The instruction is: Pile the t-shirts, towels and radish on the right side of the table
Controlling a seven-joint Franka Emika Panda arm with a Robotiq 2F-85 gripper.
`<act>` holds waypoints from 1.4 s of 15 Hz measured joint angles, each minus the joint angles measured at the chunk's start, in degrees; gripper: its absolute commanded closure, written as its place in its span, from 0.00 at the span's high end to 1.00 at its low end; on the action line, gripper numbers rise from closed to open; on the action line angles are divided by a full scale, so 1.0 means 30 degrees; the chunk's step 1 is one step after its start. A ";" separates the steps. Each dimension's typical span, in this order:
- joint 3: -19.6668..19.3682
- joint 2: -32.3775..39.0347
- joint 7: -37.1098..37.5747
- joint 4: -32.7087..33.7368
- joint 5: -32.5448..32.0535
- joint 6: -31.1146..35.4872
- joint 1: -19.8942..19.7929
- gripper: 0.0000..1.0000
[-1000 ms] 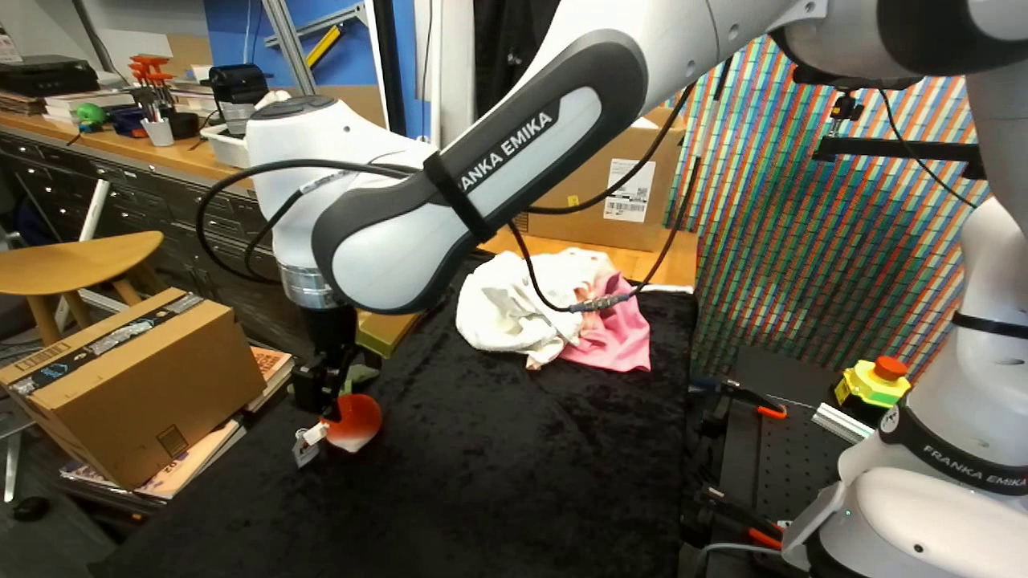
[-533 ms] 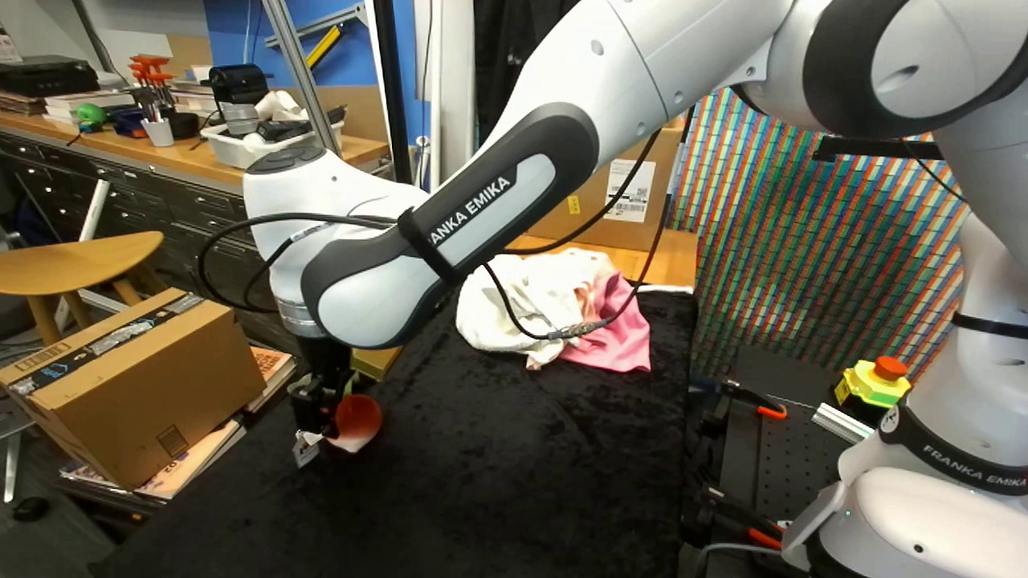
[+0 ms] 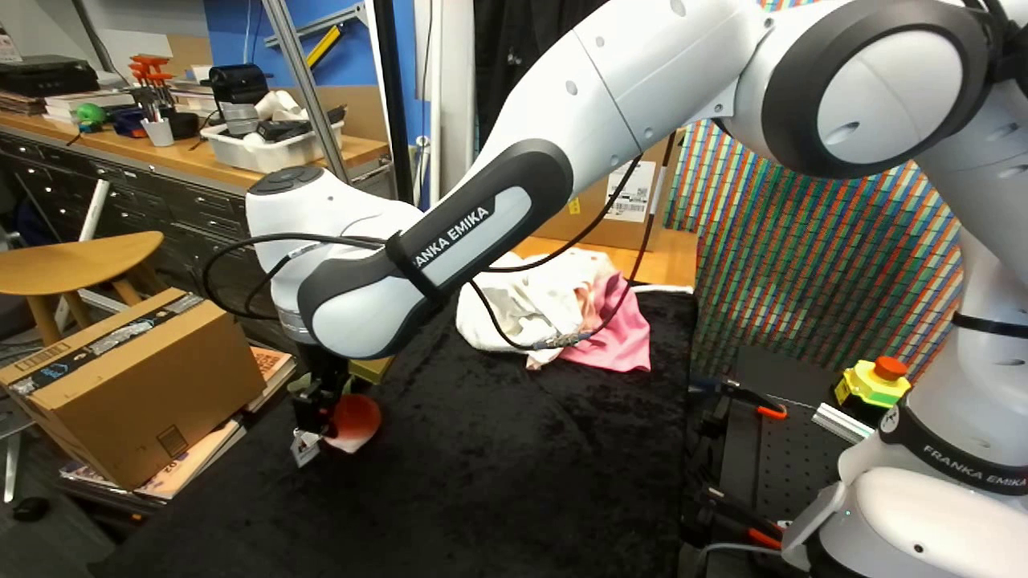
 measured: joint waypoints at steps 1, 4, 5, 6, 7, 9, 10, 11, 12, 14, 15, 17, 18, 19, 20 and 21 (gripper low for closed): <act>-0.0009 0.0143 -0.0017 0.0153 0.0000 0.0000 0.0001 1.00; -0.0012 0.0532 -0.0084 0.0584 0.0011 0.0000 0.0003 0.66; -0.0011 0.0613 -0.0112 0.0676 0.0035 0.0000 0.0003 0.58; 0.0000 0.0683 -0.0160 0.0765 0.0073 -0.0001 0.0004 0.51; 0.0016 0.0738 -0.0207 0.0853 0.0126 -0.0017 0.0004 0.42; 0.0038 0.0768 -0.0323 0.0934 0.0183 -0.0068 0.0004 0.29; 0.0052 0.0768 -0.0361 0.0970 0.0186 -0.0127 0.0004 0.21; 0.0069 0.0768 -0.0418 0.1022 0.0198 -0.0230 0.0003 0.15; 0.0086 0.0767 -0.0465 0.1079 0.0211 -0.0331 0.0003 0.10; 0.0132 0.0755 -0.0541 0.1134 0.0236 -0.0440 0.0000 0.06; 0.0179 0.0725 -0.0606 0.1137 0.0271 -0.0523 -0.0003 0.09; 0.0329 0.0598 -0.0715 0.1126 0.0285 -0.0756 0.0002 0.07; 0.0419 0.0456 -0.0753 0.1062 0.0285 -0.0835 0.0006 0.09; 0.0509 0.0267 -0.0786 0.0977 0.0289 -0.0942 0.0006 0.09; 0.0632 -0.0025 -0.0806 0.0799 0.0290 -0.1044 -0.0035 0.09; 0.0763 -0.0410 -0.0807 0.0493 0.0291 -0.1103 -0.0111 0.09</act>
